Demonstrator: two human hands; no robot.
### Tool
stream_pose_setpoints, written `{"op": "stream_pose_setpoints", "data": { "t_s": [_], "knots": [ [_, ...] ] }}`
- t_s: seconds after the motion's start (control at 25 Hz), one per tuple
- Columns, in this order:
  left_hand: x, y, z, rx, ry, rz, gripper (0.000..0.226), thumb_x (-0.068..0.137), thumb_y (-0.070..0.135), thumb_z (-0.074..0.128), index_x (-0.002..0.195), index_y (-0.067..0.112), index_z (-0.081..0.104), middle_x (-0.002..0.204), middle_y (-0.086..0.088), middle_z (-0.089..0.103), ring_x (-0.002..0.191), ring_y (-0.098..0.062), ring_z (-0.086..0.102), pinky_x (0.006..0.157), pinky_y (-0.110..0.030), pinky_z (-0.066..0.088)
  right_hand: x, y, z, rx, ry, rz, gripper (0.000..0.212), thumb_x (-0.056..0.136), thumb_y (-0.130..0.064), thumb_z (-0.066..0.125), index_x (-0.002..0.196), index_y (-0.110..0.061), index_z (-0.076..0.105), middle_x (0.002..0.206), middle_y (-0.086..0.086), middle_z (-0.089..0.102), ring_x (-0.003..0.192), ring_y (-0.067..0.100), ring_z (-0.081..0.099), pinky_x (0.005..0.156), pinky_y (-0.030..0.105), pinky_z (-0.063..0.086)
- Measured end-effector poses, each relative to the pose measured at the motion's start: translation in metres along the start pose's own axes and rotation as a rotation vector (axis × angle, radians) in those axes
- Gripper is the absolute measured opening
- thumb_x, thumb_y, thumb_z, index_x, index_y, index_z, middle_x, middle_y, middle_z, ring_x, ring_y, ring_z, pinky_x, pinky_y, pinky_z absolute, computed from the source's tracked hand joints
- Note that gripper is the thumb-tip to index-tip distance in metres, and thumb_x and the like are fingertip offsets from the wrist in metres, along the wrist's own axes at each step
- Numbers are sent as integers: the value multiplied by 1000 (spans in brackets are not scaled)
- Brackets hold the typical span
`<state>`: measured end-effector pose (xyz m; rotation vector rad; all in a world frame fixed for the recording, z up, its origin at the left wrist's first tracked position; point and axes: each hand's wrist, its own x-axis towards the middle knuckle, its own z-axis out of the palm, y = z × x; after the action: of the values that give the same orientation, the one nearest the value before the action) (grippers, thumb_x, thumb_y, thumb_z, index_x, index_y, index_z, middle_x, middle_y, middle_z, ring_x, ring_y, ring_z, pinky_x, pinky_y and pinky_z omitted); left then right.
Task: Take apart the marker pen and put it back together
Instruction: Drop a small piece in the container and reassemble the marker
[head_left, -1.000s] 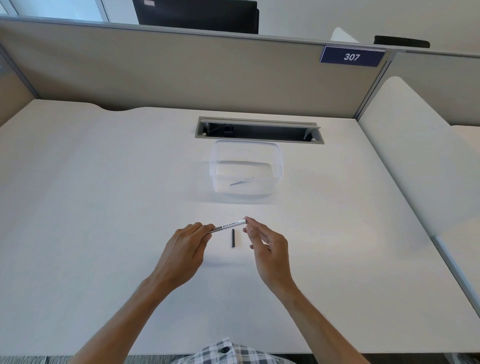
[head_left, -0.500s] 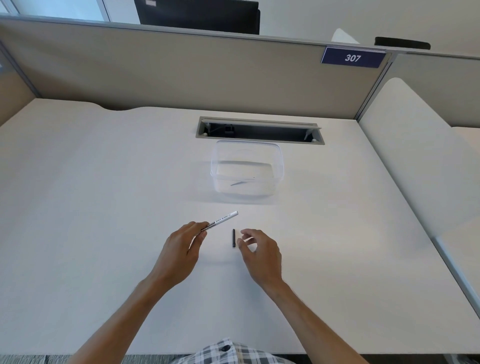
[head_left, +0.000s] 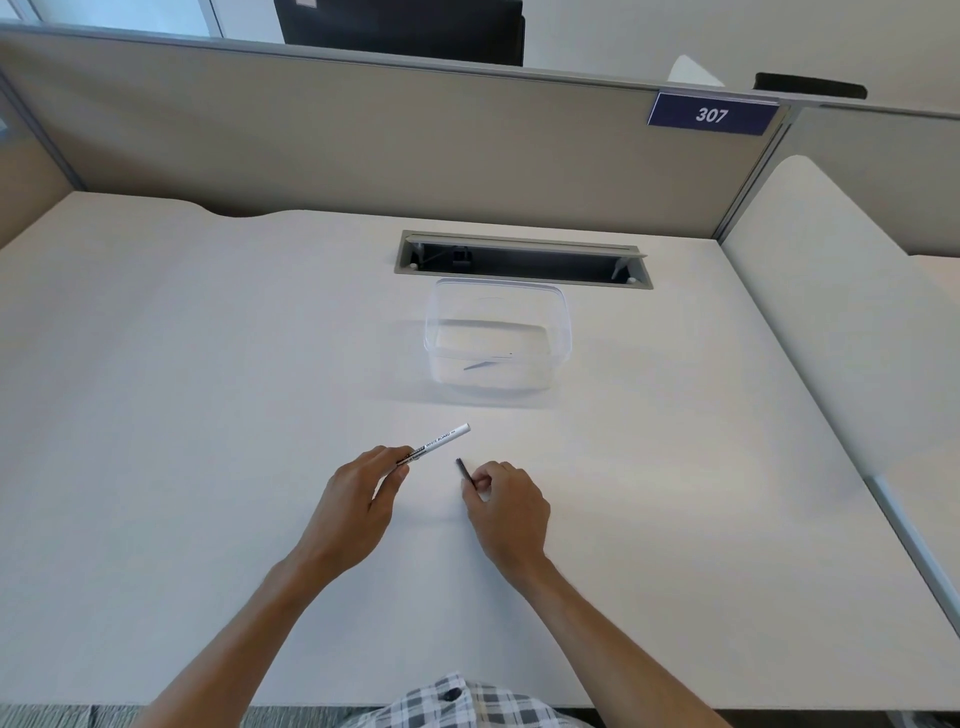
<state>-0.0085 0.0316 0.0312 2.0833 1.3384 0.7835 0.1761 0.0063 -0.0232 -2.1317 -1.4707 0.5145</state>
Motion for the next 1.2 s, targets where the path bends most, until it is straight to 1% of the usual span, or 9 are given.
{"op": "stream_pose_setpoints", "data": {
  "t_s": [0.12, 0.24, 0.32, 0.4, 0.52, 0.68, 0.84, 1.04, 1.2],
  "knots": [
    [-1, -1, 0, 1, -4, 2, 21, 98, 14, 49, 112, 17, 64, 85, 12, 61, 79, -8, 57, 71, -26, 46, -1, 0, -3, 27, -7, 22, 14, 90, -36, 57, 86, -25, 66, 86, -13, 68, 85, 11, 61, 66, 30, 44],
    [-1, -2, 0, 13, -7, 10, 21, 98, 15, 49, 112, 18, 64, 82, 11, 59, 76, -9, 55, 68, -30, 46, -1, 4, -13, 160, -5, 70, 12, 89, -36, 60, 84, -27, 67, 79, -14, 68, 78, 8, 63, 65, 27, 43],
    [-1, -3, -1, 17, -5, 11, 21, 98, 15, 49, 112, 19, 64, 82, 12, 59, 76, -9, 55, 68, -31, 46, -1, 7, -22, 280, 8, 81, 11, 90, -35, 64, 84, -27, 68, 77, -15, 70, 73, 2, 65, 63, 24, 44],
    [-1, -2, -1, 23, -7, 11, 21, 98, 15, 49, 112, 19, 64, 82, 13, 59, 76, -10, 55, 68, -33, 47, -1, 11, -33, 408, 27, 67, 10, 91, -30, 66, 85, -23, 69, 78, -13, 73, 76, 0, 67, 63, 21, 44],
    [0, 0, -1, 27, -9, 14, 21, 98, 15, 49, 113, 19, 64, 80, 14, 58, 75, -10, 55, 68, -35, 47, -1, 14, -47, 571, 62, 47, 6, 92, -20, 68, 86, -19, 71, 80, -8, 75, 82, 4, 70, 66, 19, 47],
    [2, 4, -2, 25, -13, 10, 21, 99, 16, 48, 113, 19, 64, 79, 11, 57, 75, -13, 54, 68, -39, 48, -1, 15, -65, 736, 111, 61, 10, 91, -13, 69, 86, -21, 73, 80, -13, 75, 80, 4, 69, 67, 13, 49],
    [4, 9, -3, 41, -26, 15, 21, 99, 17, 47, 112, 20, 63, 78, 9, 57, 74, -15, 54, 66, -40, 48, -2, 15, -77, 776, 115, 37, 15, 92, -12, 69, 87, -25, 74, 82, -19, 74, 80, -1, 66, 60, 8, 43],
    [8, 18, -1, 99, -35, 47, 21, 99, 18, 47, 113, 22, 62, 75, 12, 52, 72, -12, 51, 62, -34, 45, -2, 15, -85, 779, 123, -3, 15, 92, -10, 69, 91, -24, 75, 84, -19, 73, 84, 0, 65, 53, 12, 39],
    [9, 23, 2, 101, -43, 63, 21, 99, 19, 47, 114, 21, 62, 76, 10, 53, 72, -15, 52, 63, -38, 48, -1, 18, -93, 757, 126, -22, 14, 92, -13, 69, 93, -25, 75, 86, -20, 72, 79, 3, 64, 54, 15, 37]
  ]
}}
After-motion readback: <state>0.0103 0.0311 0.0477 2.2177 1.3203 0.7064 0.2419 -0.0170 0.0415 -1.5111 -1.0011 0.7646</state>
